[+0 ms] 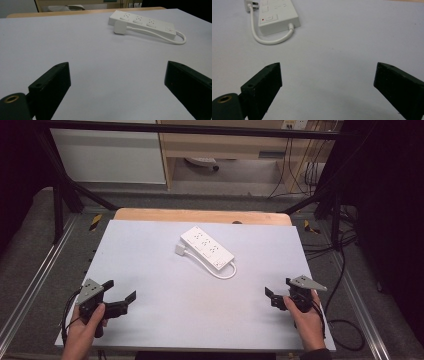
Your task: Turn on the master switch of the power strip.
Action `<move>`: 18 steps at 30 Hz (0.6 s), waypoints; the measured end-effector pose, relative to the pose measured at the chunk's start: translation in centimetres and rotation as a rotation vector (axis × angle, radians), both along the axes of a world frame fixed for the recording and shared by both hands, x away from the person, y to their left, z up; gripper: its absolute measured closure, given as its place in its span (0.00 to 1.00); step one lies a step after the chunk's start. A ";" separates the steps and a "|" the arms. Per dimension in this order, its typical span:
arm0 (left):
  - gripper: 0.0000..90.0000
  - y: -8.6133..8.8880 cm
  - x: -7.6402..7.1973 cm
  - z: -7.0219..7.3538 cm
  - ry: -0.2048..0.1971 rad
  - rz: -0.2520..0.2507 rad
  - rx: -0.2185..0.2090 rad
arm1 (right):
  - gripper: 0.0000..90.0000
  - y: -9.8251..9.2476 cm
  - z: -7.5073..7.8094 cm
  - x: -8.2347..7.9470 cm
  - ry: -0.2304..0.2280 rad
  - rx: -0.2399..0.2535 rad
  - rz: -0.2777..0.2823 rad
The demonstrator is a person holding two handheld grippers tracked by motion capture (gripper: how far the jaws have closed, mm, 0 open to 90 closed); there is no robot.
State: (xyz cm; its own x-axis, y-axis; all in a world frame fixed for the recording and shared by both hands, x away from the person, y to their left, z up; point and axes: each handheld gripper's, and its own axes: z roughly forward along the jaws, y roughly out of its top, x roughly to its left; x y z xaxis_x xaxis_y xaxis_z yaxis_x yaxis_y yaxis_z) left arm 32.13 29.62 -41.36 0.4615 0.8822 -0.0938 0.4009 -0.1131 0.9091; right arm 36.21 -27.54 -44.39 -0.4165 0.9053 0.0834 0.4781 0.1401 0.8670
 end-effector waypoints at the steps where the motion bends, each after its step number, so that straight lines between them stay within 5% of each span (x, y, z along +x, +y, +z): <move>1: 0.07 0.0 0.0 0.0 0.001 0.000 -0.003 | 0.09 0.0 0.0 0.0 0.005 0.000 0.000; 18: 0.07 -0.1 0.0 -0.1 0.005 -0.008 0.006 | 0.07 0.4 0.9 -0.3 -0.038 0.004 0.024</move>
State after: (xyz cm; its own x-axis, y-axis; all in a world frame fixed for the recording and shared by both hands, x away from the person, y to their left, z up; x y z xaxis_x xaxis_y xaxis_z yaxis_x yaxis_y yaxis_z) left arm 32.13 29.49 -41.41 0.4681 0.8790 -0.0910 0.4045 -0.1215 0.9064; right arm 35.90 -27.12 -43.49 -0.4411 0.8947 0.0705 0.4412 0.1477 0.8852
